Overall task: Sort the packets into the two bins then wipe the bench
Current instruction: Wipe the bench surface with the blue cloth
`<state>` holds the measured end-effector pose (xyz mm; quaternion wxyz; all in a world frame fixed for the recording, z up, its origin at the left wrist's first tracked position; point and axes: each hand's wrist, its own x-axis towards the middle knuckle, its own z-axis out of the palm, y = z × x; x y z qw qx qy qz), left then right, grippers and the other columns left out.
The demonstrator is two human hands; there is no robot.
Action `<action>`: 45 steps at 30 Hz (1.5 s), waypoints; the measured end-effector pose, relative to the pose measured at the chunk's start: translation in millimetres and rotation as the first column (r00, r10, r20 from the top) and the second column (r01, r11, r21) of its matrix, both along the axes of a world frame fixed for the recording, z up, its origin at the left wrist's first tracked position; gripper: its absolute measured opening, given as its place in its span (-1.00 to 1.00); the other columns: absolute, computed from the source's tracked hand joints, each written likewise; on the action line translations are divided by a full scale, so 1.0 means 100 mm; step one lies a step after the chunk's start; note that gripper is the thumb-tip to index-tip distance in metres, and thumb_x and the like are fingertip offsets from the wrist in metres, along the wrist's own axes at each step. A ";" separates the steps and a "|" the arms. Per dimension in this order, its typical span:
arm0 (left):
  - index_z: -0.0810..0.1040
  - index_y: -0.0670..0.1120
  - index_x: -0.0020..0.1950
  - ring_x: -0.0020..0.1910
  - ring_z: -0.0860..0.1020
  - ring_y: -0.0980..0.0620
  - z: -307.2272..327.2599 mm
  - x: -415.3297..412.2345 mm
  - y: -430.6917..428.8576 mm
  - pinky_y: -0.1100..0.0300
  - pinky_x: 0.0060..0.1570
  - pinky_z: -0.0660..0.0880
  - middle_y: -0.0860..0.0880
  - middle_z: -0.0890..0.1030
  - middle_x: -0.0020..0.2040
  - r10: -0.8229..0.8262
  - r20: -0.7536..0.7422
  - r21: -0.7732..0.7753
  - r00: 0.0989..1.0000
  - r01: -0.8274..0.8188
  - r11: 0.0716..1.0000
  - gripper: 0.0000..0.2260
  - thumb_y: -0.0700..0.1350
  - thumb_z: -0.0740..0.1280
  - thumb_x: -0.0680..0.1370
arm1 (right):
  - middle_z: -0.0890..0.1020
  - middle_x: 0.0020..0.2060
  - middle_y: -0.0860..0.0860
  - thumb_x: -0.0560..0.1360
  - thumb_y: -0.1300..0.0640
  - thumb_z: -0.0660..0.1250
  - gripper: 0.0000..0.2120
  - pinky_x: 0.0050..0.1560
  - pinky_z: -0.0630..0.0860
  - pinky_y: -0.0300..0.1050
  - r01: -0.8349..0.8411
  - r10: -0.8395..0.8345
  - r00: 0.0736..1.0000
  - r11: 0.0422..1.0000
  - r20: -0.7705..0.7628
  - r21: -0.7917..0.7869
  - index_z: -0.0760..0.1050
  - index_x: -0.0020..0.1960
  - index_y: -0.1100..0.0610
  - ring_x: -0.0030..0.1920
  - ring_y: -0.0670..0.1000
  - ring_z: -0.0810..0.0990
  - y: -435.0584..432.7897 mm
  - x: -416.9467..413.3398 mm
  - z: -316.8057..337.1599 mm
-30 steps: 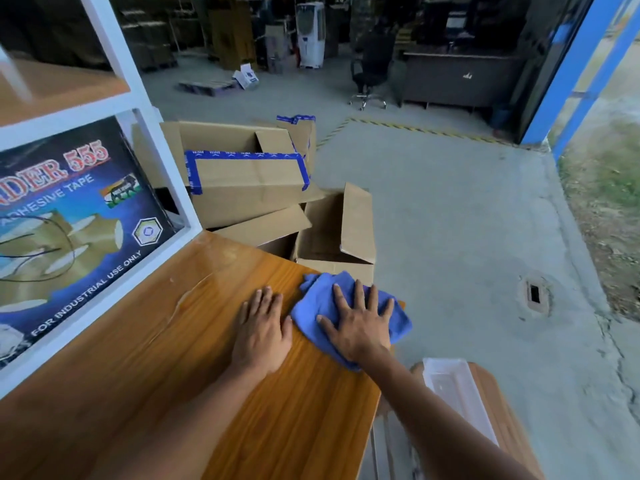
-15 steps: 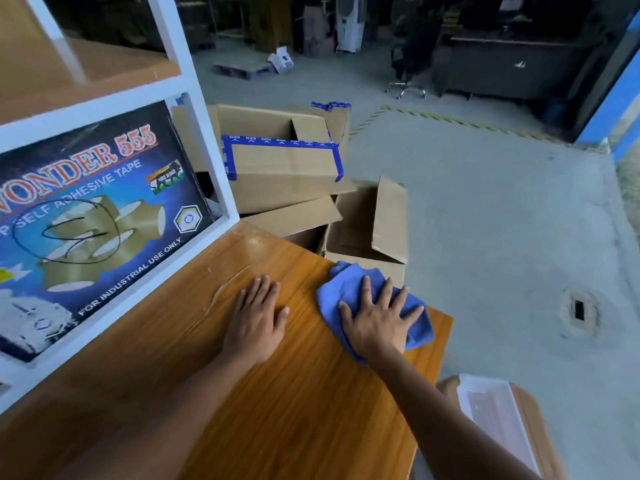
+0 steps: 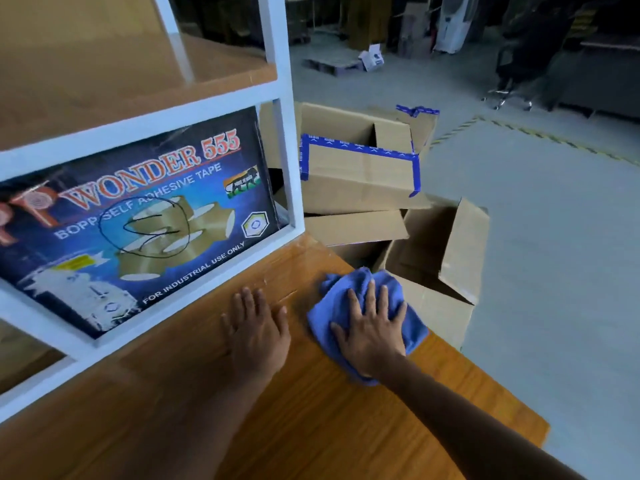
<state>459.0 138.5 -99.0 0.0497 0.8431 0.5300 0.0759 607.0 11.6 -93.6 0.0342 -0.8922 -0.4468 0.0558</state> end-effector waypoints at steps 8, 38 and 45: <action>0.28 -0.23 0.46 0.50 0.18 -0.21 -0.03 0.05 0.03 -0.26 0.39 0.12 -0.26 0.27 0.48 0.136 -0.035 -0.024 0.990 -0.137 0.990 -0.37 0.19 -0.05 0.57 | -0.10 0.56 0.16 0.51 -0.39 -0.15 -0.26 0.40 -0.01 0.40 -0.163 0.162 0.987 0.986 0.009 0.025 -0.19 0.56 -0.07 0.54 0.24 -0.15 1.08 0.23 0.01; 0.14 -0.05 0.54 0.55 0.01 -0.05 -0.10 -1.56 0.45 -0.06 0.51 0.01 -0.10 0.10 0.56 0.036 0.015 0.018 0.999 -0.036 0.999 -0.34 0.22 -0.25 0.54 | -0.05 0.58 0.07 0.46 -0.46 -0.14 -0.31 0.41 -0.15 0.43 -0.554 0.554 0.832 0.832 0.016 -0.008 -0.11 0.53 -0.26 0.55 0.21 -0.15 1.27 -0.79 -0.01; 0.12 -0.06 0.54 0.55 0.02 -0.09 -0.09 -1.54 0.45 -0.05 0.51 0.00 -0.12 0.10 0.56 0.034 -0.003 0.046 0.999 -0.034 0.998 -0.47 0.13 -0.11 0.62 | -0.04 0.58 0.01 0.54 -0.36 -0.14 -0.39 0.41 -0.14 0.43 0.008 -0.008 1.000 1.000 -0.017 0.004 -0.08 0.54 -0.22 0.56 0.18 -0.13 1.43 -0.19 -0.02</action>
